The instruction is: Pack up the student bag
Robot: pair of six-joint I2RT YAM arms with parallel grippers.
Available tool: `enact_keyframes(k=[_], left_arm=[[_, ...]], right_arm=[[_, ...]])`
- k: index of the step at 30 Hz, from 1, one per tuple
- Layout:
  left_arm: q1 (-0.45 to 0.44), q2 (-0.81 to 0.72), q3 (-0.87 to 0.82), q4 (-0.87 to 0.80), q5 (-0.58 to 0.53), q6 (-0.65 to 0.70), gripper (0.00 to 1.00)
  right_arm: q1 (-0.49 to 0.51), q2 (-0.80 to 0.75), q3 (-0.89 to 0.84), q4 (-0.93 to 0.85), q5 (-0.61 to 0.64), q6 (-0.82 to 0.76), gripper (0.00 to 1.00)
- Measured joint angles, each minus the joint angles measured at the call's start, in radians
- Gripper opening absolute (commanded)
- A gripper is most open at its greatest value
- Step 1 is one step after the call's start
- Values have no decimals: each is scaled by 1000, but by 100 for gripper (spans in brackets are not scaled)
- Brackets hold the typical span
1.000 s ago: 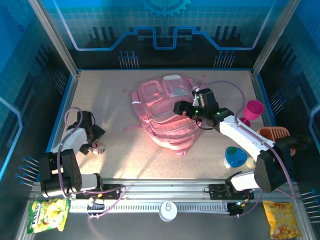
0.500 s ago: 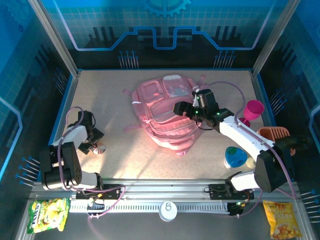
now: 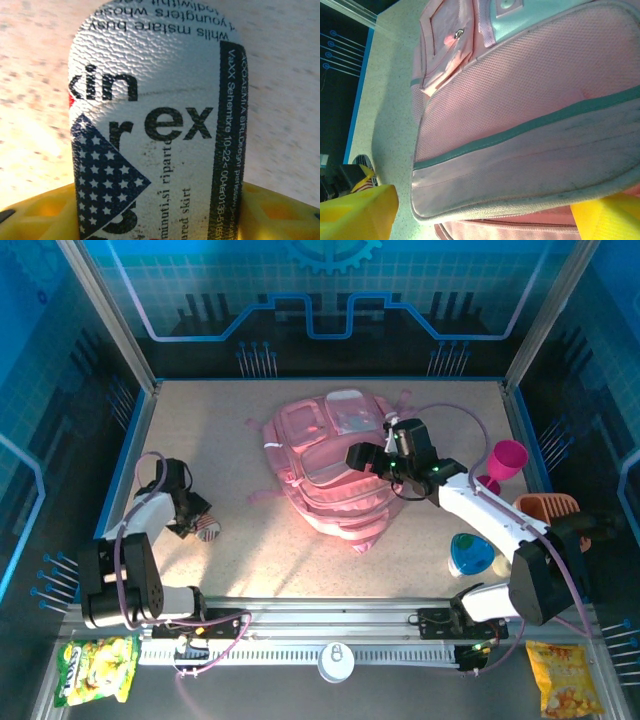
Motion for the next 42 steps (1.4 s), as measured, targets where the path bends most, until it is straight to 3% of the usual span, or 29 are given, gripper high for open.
enact_keyframes(k=[6, 12, 19, 26, 36, 42], left_arm=[[-103, -85, 20, 27, 109, -82, 52], [-231, -163, 19, 146, 206, -259, 53], [-362, -188, 10, 290, 237, -449, 53], [-443, -172, 10, 374, 244, -539, 54], [-472, -159, 10, 422, 265, -580, 56], [-472, -159, 10, 424, 264, -597, 65]], right_arm=[[84, 19, -9, 83, -24, 6, 87], [204, 96, -9, 200, -64, 24, 86], [314, 197, 42, 274, -102, 24, 84], [366, 286, 121, 309, -135, 33, 79], [371, 365, 189, 348, -170, 40, 62], [367, 389, 195, 345, -170, 47, 34]])
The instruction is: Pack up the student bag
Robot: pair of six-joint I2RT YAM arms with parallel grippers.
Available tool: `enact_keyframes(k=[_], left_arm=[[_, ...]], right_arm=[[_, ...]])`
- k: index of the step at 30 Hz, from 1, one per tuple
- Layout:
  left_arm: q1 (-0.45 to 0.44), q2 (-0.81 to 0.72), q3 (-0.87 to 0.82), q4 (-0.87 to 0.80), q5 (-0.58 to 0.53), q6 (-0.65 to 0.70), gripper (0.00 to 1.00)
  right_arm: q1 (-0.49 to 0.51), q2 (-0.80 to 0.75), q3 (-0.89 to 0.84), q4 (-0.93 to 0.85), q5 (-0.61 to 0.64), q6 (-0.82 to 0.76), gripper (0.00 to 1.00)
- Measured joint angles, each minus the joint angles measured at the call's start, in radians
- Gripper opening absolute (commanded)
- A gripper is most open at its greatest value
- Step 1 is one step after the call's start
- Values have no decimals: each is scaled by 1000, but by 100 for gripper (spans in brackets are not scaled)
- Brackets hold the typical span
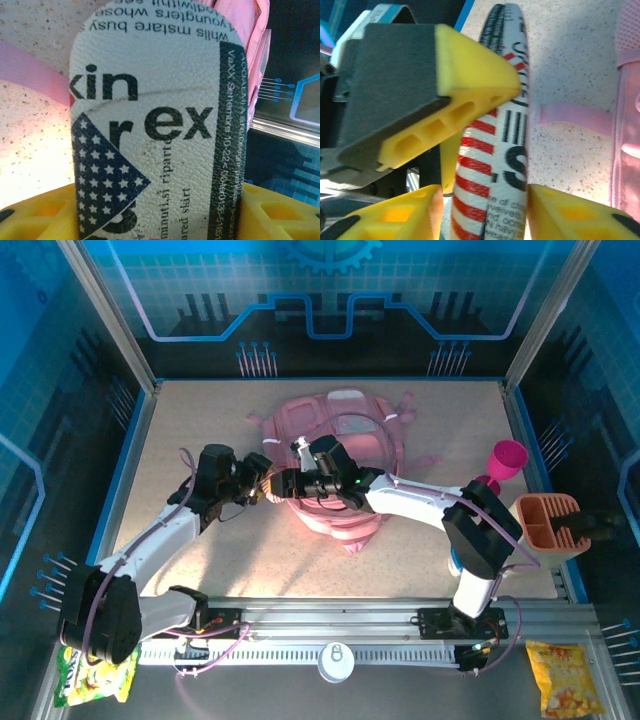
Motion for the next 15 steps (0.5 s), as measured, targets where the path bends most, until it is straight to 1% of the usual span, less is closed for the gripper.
enact_keyframes(k=[1, 3, 5, 8, 11, 15], left_arm=[[0, 0, 0, 0, -2, 0, 69], [0, -3, 0, 4, -2, 0, 78], [-3, -13, 1, 1, -5, 11, 87], [-5, -48, 9, -24, -27, 65, 99], [-5, -90, 26, -58, -58, 153, 99], [-10, -101, 68, -90, -68, 307, 99]], right_arm=[[-3, 0, 0, -1, -4, 0, 30], [-5, 0, 0, 2, -8, -2, 24], [-5, 0, 0, 1, -11, -5, 22], [-14, -25, -27, 7, -8, -13, 21], [-50, -101, -99, 8, -4, -24, 20], [-139, -244, -187, 0, 13, -43, 20]])
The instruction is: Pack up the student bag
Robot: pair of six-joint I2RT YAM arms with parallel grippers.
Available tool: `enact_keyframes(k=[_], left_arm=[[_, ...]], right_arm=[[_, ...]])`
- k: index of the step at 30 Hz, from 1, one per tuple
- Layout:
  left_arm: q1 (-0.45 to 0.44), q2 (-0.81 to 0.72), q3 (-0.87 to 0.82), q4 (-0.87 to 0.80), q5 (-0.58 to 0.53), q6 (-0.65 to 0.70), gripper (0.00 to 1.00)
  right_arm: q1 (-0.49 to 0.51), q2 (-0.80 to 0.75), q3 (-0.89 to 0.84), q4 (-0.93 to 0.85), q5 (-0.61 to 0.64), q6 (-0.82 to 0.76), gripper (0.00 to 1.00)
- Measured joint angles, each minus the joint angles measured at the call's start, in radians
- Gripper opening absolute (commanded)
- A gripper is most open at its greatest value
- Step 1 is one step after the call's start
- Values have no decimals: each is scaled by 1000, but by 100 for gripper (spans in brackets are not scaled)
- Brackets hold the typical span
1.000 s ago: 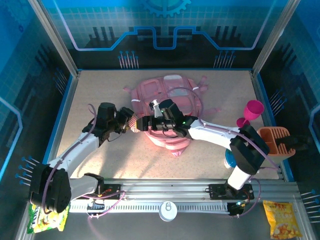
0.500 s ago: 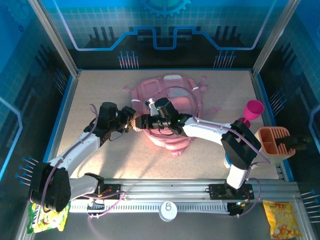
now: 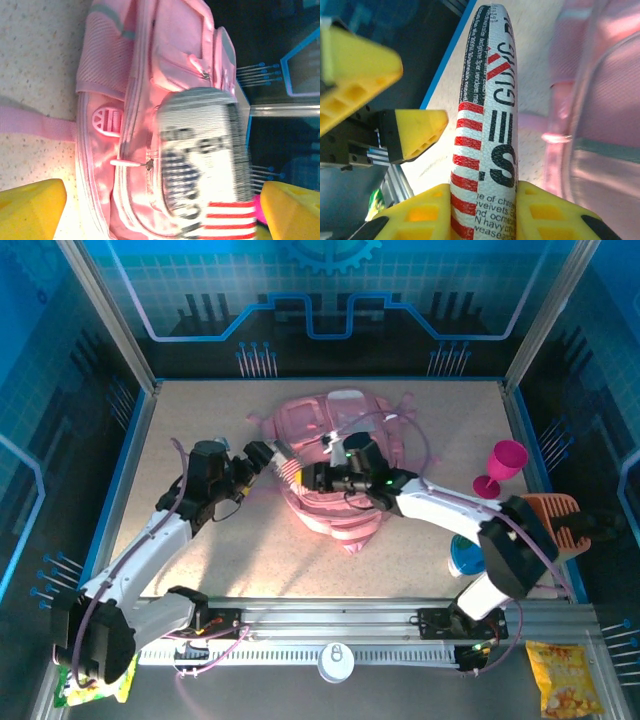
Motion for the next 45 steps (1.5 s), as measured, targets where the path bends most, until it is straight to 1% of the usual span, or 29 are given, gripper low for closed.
enact_keyframes(k=[2, 5, 9, 12, 14, 17, 19, 22, 26, 27, 28, 30, 34, 36, 38, 42, 45], left_arm=[[-18, 14, 24, -11, 0, 80, 99], [-81, 74, 80, -31, 0, 211, 99], [-216, 195, 196, -84, -19, 396, 97], [-313, 296, 315, -143, -54, 534, 95], [-362, 366, 392, -179, -82, 621, 91], [-427, 483, 513, -250, -127, 759, 82], [-460, 565, 588, -303, -161, 851, 75], [-488, 674, 680, -386, -208, 954, 66], [-496, 793, 781, -481, -282, 1036, 58], [-495, 816, 802, -503, -300, 1048, 54], [-495, 830, 817, -518, -310, 1056, 48], [-499, 843, 837, -539, -330, 1065, 41], [-497, 843, 859, -552, -349, 1059, 33], [-485, 837, 859, -553, -319, 1054, 28], [-462, 826, 859, -549, -263, 1045, 25], [-390, 790, 859, -524, -136, 1011, 20], [-349, 777, 860, -503, -69, 999, 16]], right_arm=[[-53, -74, -31, -10, 11, -11, 20], [-135, -175, -71, -29, 24, -26, 20], [-241, -284, -111, -80, 37, -40, 21], [-314, -345, -141, -124, 37, -51, 21], [-352, -375, -153, -157, 36, -56, 21], [-414, -415, -167, -196, 30, -60, 21], [-457, -440, -176, -216, 26, -60, 21], [-509, -473, -193, -236, 13, -59, 22], [-548, -503, -212, -256, 1, -59, 21], [-555, -508, -216, -261, -2, -59, 22], [-560, -513, -219, -267, -3, -59, 22], [-565, -519, -221, -280, -8, -56, 22], [-577, -537, -222, -294, -20, -51, 22], [-585, -549, -222, -307, -22, -51, 22], [-594, -562, -222, -323, -25, -51, 22], [-609, -583, -222, -368, -47, -51, 23], [-613, -595, -221, -416, -72, -51, 23]])
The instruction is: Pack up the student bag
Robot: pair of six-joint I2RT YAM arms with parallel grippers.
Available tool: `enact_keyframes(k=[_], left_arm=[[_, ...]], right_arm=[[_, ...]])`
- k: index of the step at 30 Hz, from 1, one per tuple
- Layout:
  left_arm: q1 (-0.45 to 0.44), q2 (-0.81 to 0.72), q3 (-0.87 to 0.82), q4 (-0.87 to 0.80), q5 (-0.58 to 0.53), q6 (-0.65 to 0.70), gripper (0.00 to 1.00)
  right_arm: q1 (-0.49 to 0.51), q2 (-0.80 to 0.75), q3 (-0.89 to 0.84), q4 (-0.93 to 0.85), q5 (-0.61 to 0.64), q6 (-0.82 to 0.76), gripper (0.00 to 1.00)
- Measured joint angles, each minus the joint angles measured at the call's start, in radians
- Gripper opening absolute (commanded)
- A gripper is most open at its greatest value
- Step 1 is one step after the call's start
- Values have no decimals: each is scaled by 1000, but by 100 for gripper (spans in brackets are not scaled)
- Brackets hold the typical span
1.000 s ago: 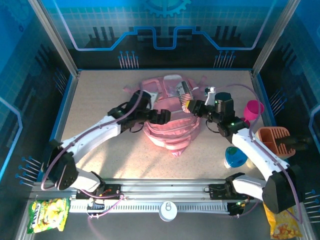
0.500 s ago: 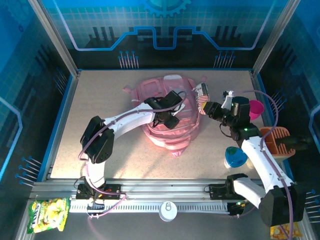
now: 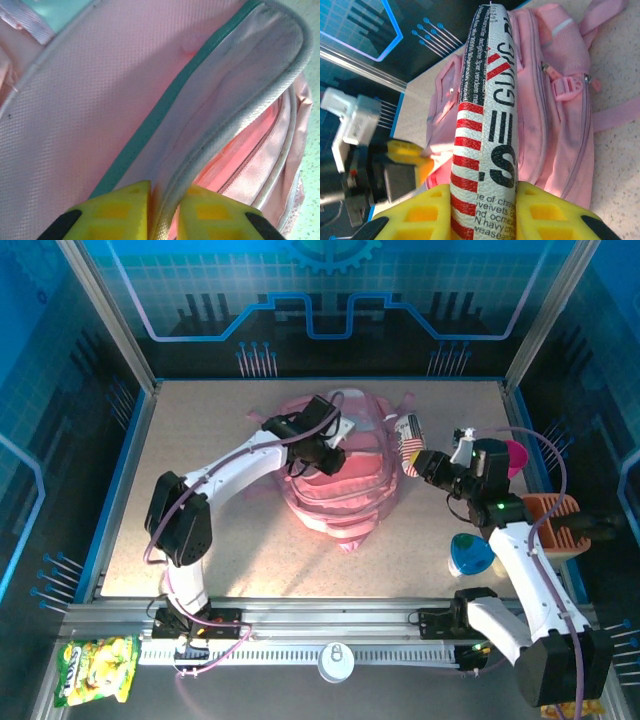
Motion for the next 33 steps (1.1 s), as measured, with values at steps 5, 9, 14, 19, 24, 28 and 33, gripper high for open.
enact_keyframes(k=[5, 9, 14, 19, 24, 28, 33], left_arm=[[15, -1, 0, 24, 43, -21, 8], [14, -12, -14, 74, 49, -34, 8], [10, -78, -93, 187, 41, -50, 7], [7, -120, -143, 266, 37, -49, 6], [6, -121, -145, 286, 37, -46, 5], [6, -122, -145, 293, 37, -46, 5], [6, -125, -145, 307, 35, -49, 5]], right_arm=[[-4, -12, 5, -89, -64, 4, 23], [-3, -27, 5, -160, -117, 13, 23], [19, -32, 3, -192, -167, 39, 23], [112, 38, 4, -166, -207, 64, 23], [186, 204, 40, -84, -237, 104, 23], [222, 375, 144, -10, -260, 130, 23], [239, 538, 242, 50, -256, 146, 28]])
